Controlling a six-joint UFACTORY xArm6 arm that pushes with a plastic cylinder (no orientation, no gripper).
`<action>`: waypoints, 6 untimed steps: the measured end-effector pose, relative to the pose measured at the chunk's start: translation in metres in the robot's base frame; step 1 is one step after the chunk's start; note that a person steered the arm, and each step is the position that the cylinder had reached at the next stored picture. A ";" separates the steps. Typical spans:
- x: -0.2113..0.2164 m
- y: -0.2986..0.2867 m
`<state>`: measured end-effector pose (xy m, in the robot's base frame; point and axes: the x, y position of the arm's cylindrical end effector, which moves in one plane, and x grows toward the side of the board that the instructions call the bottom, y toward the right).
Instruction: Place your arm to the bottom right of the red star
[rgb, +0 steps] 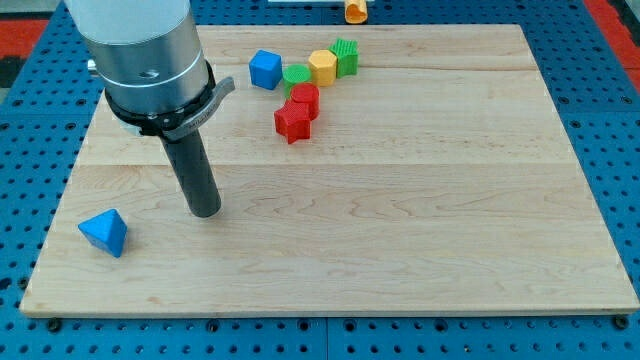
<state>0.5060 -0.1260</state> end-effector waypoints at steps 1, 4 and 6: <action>0.000 -0.002; -0.005 -0.003; -0.021 0.071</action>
